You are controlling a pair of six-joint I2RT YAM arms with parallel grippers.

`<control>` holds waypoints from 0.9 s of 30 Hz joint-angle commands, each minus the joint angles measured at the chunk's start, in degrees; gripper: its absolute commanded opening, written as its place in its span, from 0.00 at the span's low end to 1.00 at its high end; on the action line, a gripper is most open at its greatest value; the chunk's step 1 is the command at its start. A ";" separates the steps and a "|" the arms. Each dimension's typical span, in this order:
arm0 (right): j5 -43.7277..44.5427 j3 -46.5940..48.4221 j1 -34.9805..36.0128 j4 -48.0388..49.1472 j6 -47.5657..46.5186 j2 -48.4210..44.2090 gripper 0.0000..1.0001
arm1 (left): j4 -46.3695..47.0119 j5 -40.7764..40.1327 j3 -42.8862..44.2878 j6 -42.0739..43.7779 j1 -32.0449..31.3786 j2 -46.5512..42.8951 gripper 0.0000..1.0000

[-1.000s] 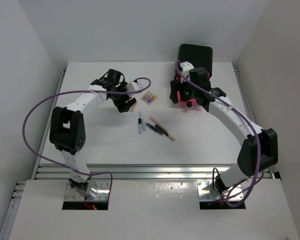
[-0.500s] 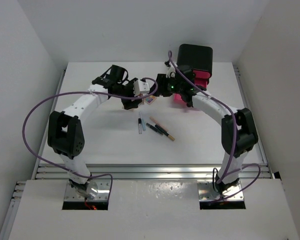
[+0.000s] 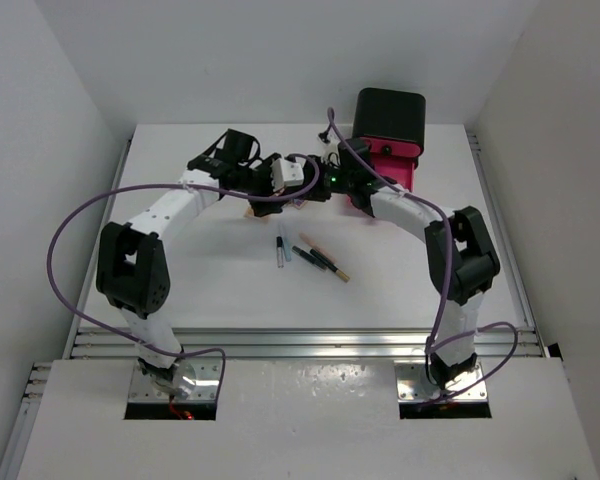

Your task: Organize the makeup

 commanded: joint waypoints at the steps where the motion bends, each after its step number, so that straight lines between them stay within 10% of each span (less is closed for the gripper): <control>1: -2.08 2.71 1.46 2.56 1.73 1.30 0.35 | 2.88 2.57 -0.38 -0.92 -0.65 -3.75 0.28; 7: -2.53 2.45 1.38 4.49 3.93 1.74 0.07 | 4.02 1.52 -1.61 -1.45 -1.18 -4.28 0.36; 14: 1.61 0.07 -1.51 3.17 2.44 -2.74 0.00 | 7.79 -2.61 -2.76 -8.62 -1.18 -5.42 1.00; 27: 7.50 -4.76 -20.84 -7.11 -6.00 -11.18 0.00 | 13.78 -12.02 -10.48 -23.24 5.06 -9.21 1.00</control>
